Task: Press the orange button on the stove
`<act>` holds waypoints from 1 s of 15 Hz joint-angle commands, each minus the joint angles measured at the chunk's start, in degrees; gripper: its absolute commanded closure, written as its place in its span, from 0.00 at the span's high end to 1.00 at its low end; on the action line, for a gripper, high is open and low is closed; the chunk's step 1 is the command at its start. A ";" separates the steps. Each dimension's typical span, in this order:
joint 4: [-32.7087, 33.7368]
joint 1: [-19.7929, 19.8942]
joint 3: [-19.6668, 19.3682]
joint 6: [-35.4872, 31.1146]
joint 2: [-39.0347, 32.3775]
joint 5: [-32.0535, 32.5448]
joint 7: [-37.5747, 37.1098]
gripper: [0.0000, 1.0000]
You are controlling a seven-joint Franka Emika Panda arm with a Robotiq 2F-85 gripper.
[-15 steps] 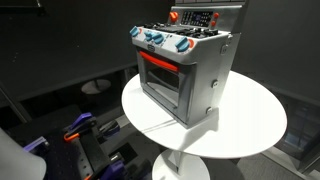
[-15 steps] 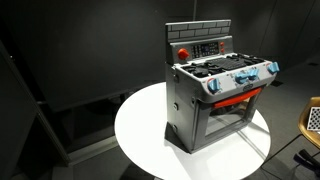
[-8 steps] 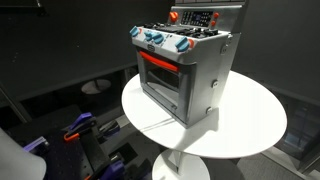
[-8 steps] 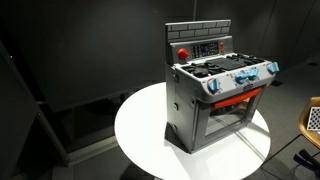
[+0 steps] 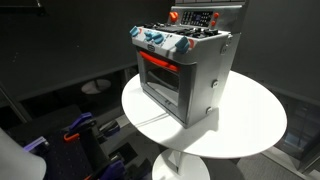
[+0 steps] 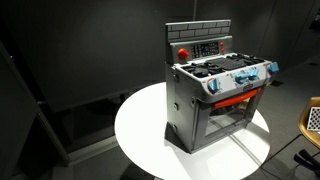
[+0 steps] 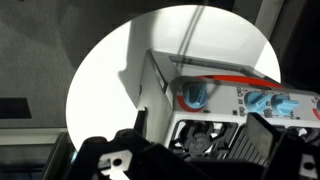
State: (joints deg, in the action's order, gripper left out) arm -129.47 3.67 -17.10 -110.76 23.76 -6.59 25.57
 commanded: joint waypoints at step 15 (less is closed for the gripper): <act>3.56 0.06 9.82 -31.03 -14.01 0.98 -15.36 1.00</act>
State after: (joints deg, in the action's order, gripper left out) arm -128.15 3.36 -7.82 -141.63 11.35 -6.51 12.40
